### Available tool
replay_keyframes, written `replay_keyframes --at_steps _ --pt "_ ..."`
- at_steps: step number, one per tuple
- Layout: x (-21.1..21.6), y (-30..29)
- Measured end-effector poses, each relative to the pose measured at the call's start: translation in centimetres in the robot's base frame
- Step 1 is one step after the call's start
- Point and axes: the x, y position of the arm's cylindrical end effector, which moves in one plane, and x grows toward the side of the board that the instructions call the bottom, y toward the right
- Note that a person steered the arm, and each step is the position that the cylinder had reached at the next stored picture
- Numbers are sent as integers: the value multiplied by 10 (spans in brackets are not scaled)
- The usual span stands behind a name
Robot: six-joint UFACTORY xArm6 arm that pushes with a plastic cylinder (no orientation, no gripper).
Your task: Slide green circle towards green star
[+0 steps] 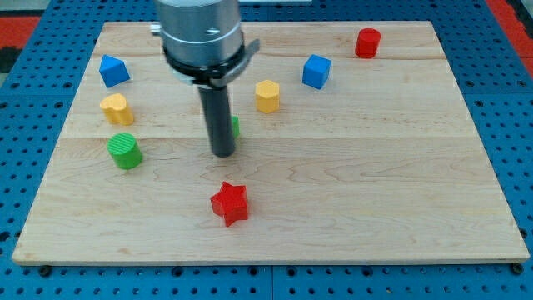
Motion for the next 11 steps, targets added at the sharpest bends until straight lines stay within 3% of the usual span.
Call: replay_keyframes --at_steps 1,4,5,7,8,11 --pt "-2 24" --pt "-13 -8" --pt "33 -21" --pt "44 -162" --pt "42 -194" --pt "7 -167"
